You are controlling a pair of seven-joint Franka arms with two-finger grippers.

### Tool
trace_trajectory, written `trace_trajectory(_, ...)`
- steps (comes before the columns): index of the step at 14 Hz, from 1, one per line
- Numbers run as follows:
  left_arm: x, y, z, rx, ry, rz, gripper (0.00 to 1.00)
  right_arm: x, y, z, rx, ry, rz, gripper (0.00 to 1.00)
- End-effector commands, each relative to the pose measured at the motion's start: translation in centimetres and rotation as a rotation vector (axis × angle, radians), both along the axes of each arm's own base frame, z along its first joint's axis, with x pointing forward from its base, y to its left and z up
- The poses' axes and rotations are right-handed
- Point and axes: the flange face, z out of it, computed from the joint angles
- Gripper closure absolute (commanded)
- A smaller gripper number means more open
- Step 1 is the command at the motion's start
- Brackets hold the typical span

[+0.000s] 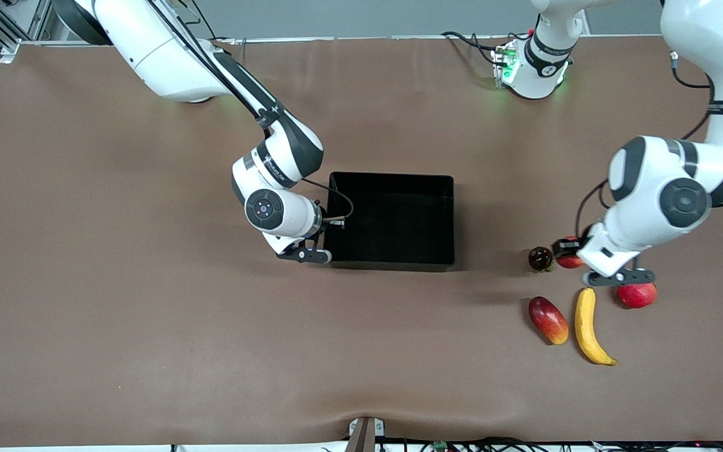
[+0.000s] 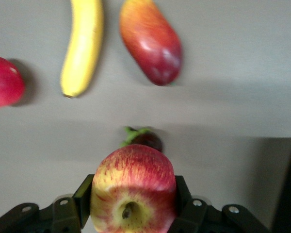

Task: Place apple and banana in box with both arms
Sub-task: 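Slide the box with the right gripper while the left gripper lifts the apple, then release the box with the right gripper while the left gripper carries the apple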

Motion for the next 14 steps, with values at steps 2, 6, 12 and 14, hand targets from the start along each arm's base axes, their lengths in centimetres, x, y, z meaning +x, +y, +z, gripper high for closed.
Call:
trace_trajectory(2,-2.2,-7.3,0.8,-0.031,0.014,0.091,1.0,1.2,-0.8,6.1,0.004,-0.007,-0.025,0.0)
trace_trajectory(6,-4.7,-14.7,2.2,-0.055,0.003,0.092,1.0,4.7,-3.5,14.3,0.0,0.025,-0.026,0.0)
trace_trajectory(12,-11.0,-27.2,0.3,-0.088,-0.026,-0.03,1.0,8.9,-12.7,21.2,-0.006,0.075,-0.108,0.0)
trace_trajectory(14,-12.2,-29.5,-1.3,-0.082,-0.044,-0.02,1.0,9.9,-16.3,23.9,-0.003,0.075,-0.144,0.0)
